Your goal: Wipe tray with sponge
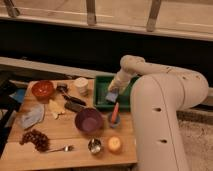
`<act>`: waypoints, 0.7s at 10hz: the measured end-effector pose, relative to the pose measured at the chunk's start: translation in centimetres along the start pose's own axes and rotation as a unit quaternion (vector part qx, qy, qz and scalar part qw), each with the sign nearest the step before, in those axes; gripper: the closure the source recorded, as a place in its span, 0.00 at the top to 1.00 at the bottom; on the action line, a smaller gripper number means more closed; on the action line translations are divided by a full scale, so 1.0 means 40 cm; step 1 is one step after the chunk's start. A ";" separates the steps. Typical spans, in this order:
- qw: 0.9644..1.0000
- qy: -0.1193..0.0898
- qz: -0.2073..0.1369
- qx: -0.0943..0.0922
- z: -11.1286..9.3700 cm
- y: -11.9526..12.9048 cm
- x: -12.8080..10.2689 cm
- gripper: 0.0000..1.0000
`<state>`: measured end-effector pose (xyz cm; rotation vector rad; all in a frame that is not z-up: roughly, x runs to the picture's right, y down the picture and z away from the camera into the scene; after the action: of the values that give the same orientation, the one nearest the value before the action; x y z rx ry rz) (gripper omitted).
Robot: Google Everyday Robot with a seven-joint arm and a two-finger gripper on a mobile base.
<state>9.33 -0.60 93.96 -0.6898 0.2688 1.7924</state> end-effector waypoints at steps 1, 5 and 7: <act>1.000 -0.007 0.009 -0.005 -0.004 -0.010 -0.040 0.00; 0.999 -0.009 -0.007 -0.032 0.010 0.022 -0.110 0.00; 0.999 0.001 -0.017 -0.040 0.022 0.047 -0.071 0.00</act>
<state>7.83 -3.05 96.00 -0.7476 0.1858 1.7769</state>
